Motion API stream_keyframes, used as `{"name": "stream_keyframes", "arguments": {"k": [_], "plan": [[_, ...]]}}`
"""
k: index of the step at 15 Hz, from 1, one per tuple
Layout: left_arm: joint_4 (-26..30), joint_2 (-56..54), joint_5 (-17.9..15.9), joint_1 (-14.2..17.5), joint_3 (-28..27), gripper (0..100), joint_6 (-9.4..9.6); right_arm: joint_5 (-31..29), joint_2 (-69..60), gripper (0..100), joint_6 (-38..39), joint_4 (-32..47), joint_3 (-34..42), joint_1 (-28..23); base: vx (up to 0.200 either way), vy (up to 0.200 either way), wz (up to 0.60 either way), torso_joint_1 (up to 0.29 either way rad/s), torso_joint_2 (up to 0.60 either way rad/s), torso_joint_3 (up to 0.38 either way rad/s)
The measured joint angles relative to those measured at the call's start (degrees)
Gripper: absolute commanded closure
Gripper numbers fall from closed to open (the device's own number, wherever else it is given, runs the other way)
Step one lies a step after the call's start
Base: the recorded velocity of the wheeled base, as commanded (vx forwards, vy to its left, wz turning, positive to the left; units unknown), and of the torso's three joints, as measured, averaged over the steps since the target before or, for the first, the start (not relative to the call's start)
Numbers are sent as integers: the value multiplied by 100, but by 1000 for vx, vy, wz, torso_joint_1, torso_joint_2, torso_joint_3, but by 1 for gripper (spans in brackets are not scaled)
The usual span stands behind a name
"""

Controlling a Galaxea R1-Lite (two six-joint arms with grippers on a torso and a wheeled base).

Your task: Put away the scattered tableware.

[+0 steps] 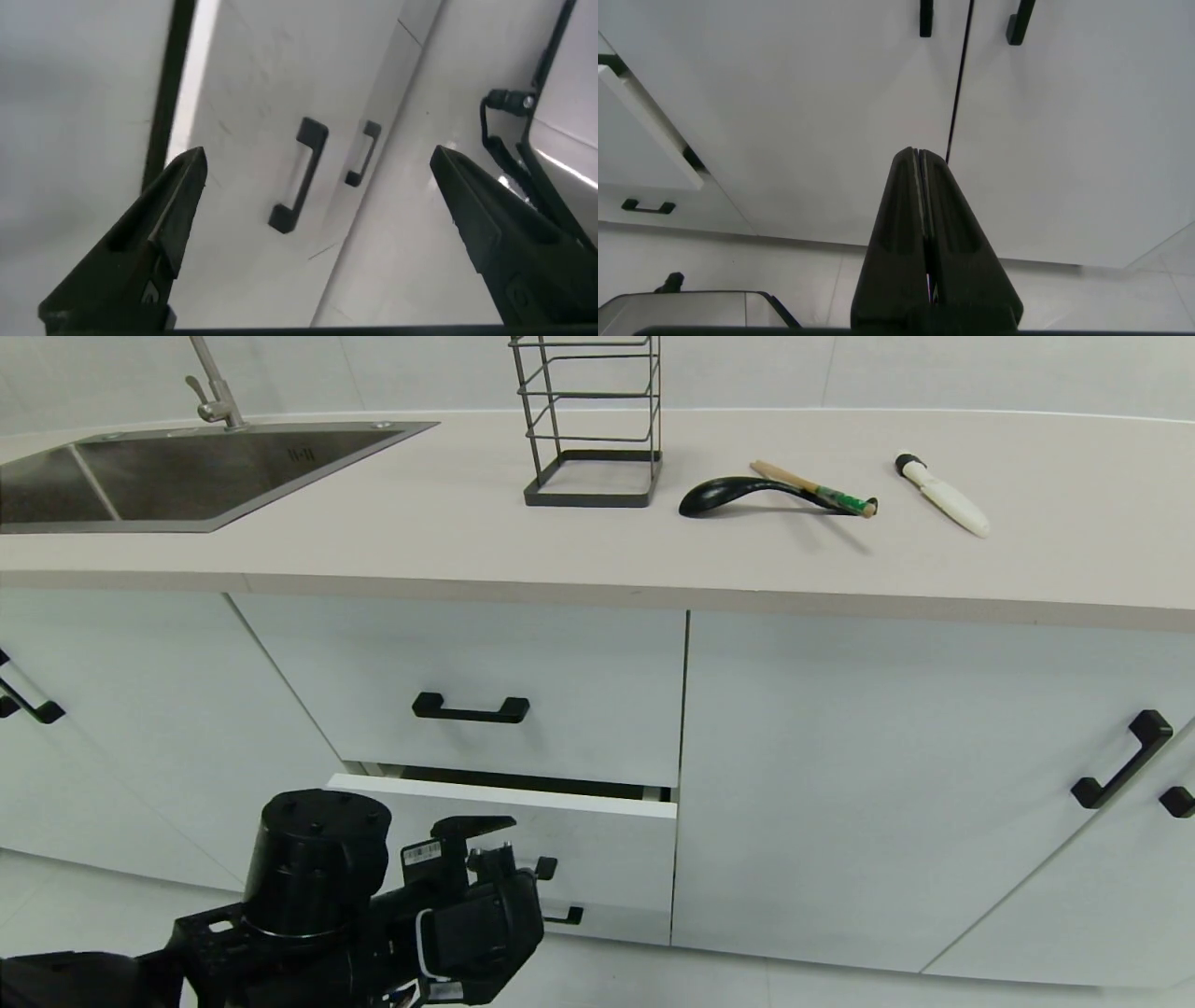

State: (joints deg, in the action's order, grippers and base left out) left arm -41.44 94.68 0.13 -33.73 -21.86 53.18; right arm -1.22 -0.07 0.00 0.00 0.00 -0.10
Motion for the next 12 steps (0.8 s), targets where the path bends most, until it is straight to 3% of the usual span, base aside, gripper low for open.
{"name": "stream_keyframes", "arguments": {"k": [7, 12], "plan": [[-77, 1085, 7, 72, -1100, 0, -33, 0, 0, 100, 0, 0, 0, 0, 0, 0, 0, 0, 0, 0], [-90, 1507, 7, 269, -1340, 0, -9, 0, 0, 100, 0, 0, 0, 0, 0, 0, 0, 0, 0, 0]]}}
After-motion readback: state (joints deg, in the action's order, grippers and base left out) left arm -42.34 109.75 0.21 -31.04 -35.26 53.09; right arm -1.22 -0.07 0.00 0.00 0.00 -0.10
